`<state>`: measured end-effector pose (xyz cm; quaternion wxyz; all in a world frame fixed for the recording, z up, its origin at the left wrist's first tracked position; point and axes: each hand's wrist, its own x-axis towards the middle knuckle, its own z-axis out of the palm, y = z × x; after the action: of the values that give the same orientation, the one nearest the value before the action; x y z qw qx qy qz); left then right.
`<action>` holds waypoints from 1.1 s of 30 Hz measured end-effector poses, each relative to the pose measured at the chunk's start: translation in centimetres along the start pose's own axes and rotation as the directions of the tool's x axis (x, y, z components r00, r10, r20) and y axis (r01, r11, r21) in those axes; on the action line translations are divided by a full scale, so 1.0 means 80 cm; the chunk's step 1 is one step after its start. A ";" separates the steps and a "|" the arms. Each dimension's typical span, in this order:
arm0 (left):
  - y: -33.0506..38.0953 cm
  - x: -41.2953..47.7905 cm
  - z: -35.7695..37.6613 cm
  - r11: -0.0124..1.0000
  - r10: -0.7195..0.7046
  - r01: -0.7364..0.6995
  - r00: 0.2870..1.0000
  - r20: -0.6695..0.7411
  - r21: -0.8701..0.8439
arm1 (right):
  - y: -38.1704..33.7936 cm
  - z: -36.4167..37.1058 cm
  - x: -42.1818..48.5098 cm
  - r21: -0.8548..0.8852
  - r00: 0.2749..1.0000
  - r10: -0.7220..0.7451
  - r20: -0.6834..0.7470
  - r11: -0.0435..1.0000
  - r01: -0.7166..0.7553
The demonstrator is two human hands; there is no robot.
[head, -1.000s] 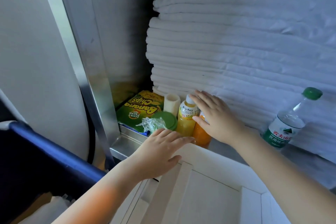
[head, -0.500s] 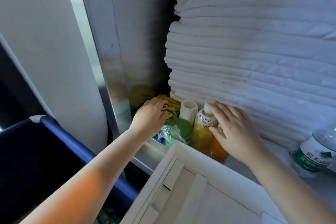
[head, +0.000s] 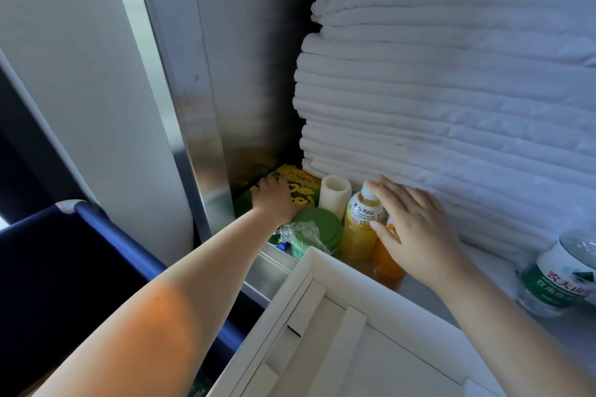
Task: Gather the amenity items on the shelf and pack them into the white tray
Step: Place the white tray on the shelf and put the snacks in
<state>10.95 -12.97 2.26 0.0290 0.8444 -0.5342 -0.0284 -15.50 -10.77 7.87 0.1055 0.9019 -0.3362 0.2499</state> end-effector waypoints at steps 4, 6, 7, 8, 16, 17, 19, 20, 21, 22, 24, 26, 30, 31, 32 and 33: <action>-0.001 0.005 0.002 0.999 -0.043 0.043 0.998 0.035 -0.002 | 0.000 0.001 0.000 -0.002 1.000 0.009 -0.020 1.000 -0.009; -0.002 0.009 0.001 0.998 -0.059 0.059 0.998 0.039 -0.006 | -0.001 0.001 0.001 0.001 1.000 0.011 -0.020 1.000 -0.011; -0.002 0.011 0.000 0.998 -0.067 0.068 0.997 0.044 -0.016 | -0.001 0.000 0.001 0.005 1.000 0.015 -0.018 1.000 -0.015; -0.001 0.013 -0.001 0.996 -0.082 0.083 0.995 0.054 -0.033 | -0.001 0.000 0.001 0.010 1.000 0.018 -0.015 1.000 -0.018; 0.010 0.020 0.010 0.992 -0.121 0.122 0.986 0.111 -0.006 | 0.000 -0.002 0.001 0.038 1.000 0.007 -0.003 0.999 -0.007; 0.010 0.021 0.010 0.992 -0.121 0.123 0.986 0.111 -0.016 | 0.000 -0.002 0.001 0.039 1.000 0.004 -0.001 0.999 -0.004; 0.011 0.021 0.010 0.992 -0.121 0.125 0.986 0.111 -0.033 | 0.001 0.000 0.001 0.046 1.000 0.003 -0.001 0.999 -0.003; 0.012 0.021 0.010 0.991 -0.120 0.125 0.987 0.105 -0.043 | 0.002 0.000 0.002 0.051 1.000 0.005 -0.003 0.999 -0.005; 0.012 0.021 0.010 0.991 -0.117 0.122 0.989 0.092 -0.050 | 0.002 0.000 0.002 0.054 1.000 0.008 -0.005 0.999 -0.008; 0.012 0.020 0.011 0.992 -0.112 0.117 0.991 0.075 -0.054 | 0.002 0.000 0.002 0.057 1.000 0.009 -0.004 0.998 -0.009; 0.011 0.018 0.012 0.994 -0.094 0.096 0.995 0.025 -0.062 | 0.002 0.000 0.002 0.058 1.000 0.007 -0.002 0.998 -0.007; 0.009 0.015 0.012 0.995 -0.074 0.070 0.996 -0.053 -0.065 | 0.002 -0.001 0.002 0.058 1.000 0.007 -0.002 0.998 -0.006; 0.011 0.010 0.008 0.998 -0.043 0.031 0.977 -0.208 -0.061 | 0.000 -0.002 0.002 0.062 1.000 0.013 -0.009 0.998 -0.013; 0.011 0.009 0.006 0.998 -0.037 0.023 0.972 -0.232 -0.062 | 0.000 -0.002 0.002 0.065 1.000 0.015 -0.012 0.998 -0.014; 0.012 0.008 0.004 0.998 -0.033 0.018 0.968 -0.249 -0.064 | 0.000 -0.002 0.003 0.067 1.000 0.015 -0.014 0.998 -0.014; 0.013 0.007 0.003 0.998 -0.032 0.015 0.964 -0.262 -0.066 | 0.000 -0.002 0.002 0.066 1.000 0.013 -0.015 0.998 -0.012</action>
<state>10.27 -13.91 2.13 0.1261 0.8456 -0.5144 0.0667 -15.46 -10.83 8.10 0.0766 0.9008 -0.3326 0.2684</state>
